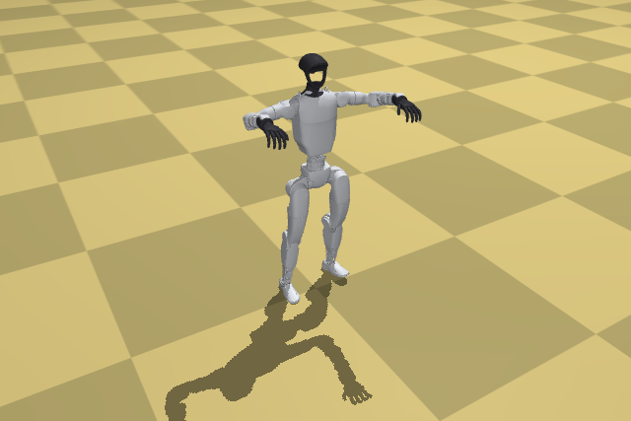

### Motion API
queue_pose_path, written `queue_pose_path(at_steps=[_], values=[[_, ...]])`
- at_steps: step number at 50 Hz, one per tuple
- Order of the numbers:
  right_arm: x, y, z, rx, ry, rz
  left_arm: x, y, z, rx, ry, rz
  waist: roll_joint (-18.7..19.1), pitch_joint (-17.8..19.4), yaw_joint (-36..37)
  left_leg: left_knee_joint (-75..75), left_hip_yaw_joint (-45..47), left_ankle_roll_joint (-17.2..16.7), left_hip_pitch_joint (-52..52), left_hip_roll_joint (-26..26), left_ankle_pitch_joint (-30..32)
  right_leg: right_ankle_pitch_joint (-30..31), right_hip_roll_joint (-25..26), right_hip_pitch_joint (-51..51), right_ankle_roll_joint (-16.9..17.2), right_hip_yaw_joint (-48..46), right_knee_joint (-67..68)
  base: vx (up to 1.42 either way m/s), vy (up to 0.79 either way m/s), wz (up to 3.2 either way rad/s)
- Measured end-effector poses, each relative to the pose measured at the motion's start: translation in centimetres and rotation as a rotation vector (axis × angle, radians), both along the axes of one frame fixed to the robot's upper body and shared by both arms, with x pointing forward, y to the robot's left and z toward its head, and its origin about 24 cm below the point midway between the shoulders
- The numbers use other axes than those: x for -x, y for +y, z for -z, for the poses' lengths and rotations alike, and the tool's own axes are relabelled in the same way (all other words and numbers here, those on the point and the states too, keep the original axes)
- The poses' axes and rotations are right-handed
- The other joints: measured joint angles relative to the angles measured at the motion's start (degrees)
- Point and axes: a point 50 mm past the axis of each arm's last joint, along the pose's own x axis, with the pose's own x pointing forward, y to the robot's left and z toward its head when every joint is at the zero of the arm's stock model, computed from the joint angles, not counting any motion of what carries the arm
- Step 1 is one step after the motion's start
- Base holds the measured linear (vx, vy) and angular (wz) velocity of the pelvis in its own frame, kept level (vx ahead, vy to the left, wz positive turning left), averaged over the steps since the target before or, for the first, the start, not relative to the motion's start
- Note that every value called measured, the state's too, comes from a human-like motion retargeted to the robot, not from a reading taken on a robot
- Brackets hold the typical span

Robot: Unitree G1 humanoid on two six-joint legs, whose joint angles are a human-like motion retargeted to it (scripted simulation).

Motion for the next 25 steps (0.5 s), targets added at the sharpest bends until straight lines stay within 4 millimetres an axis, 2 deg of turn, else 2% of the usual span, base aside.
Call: queue_pose_path(at_steps=[25], values=[[0.33, -0.84, 0.3, -0.022, -0.015, 0.036, 0.41, 0.63, 0.43, 0.017, -0.01, -0.027, -0.3, 1.51, 0.19, -0.03, 0.47, 0.19, -0.44, -0.05, 0.27, 0.68, 0.01, -0.56, 0.34, 0.42, -0.25, 0.0, 0.0, 0.0]])
